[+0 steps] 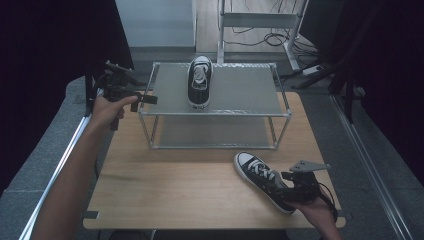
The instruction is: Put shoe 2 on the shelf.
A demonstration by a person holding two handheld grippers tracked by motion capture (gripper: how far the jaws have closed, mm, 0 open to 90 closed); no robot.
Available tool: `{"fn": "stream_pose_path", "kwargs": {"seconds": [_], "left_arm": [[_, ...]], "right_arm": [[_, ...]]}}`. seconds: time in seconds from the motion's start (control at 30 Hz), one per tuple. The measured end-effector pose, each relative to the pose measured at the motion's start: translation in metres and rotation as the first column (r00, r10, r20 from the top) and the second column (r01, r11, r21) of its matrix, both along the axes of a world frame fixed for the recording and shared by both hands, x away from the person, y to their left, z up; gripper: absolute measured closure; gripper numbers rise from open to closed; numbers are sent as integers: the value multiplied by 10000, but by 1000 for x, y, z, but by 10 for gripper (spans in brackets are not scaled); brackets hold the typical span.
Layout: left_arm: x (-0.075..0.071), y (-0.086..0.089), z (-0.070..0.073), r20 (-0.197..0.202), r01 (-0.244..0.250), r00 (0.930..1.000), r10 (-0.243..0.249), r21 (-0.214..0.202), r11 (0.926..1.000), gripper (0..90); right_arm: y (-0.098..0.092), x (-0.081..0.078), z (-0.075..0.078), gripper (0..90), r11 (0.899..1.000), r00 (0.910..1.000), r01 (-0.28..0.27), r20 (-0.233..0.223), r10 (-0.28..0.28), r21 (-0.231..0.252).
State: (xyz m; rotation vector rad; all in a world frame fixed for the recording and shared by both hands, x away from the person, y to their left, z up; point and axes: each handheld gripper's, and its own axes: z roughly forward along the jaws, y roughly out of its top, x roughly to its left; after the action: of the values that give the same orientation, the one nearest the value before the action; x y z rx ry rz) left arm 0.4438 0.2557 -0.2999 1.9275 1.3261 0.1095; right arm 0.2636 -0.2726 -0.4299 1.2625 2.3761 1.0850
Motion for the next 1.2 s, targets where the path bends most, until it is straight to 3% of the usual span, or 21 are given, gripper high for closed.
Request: {"fn": "stream_pose_path", "kwargs": {"seconds": [0.27,0.5,0.57,0.77,0.87,1.1,1.2], "left_arm": [[-2,3,-1,13,-20,10000,20,-47,10000,150],[-2,5,-4,-44,-52,10000,51,-55,10000,150],[-1,5,-4,-56,-42,10000,41,-63,10000,150],[-1,5,-4,-42,-54,10000,53,-74,10000,150],[-1,5,-3,-29,-78,10000,77,-75,9999,150],[-1,5,-5,-45,-94,9999,93,-80,9999,150],[0,5,-5,-63,-89,9999,88,-78,9999,150]], "right_arm": [[-1,15,-7,234,9997,9988,3,-484,-14,-232],[8,30,-15,183,9966,9941,-191,-1080,104,-803],[13,36,-20,164,9912,9913,-381,-1298,215,-1268],[21,45,-24,140,9802,9870,-609,-1574,311,-1884],[24,49,-25,132,9676,9806,-851,-1919,391,-2377],[28,55,-23,128,9622,9782,-913,-2039,384,-2567],[34,57,-27,126,9502,9745,-1061,-2205,408,-2931]]}}
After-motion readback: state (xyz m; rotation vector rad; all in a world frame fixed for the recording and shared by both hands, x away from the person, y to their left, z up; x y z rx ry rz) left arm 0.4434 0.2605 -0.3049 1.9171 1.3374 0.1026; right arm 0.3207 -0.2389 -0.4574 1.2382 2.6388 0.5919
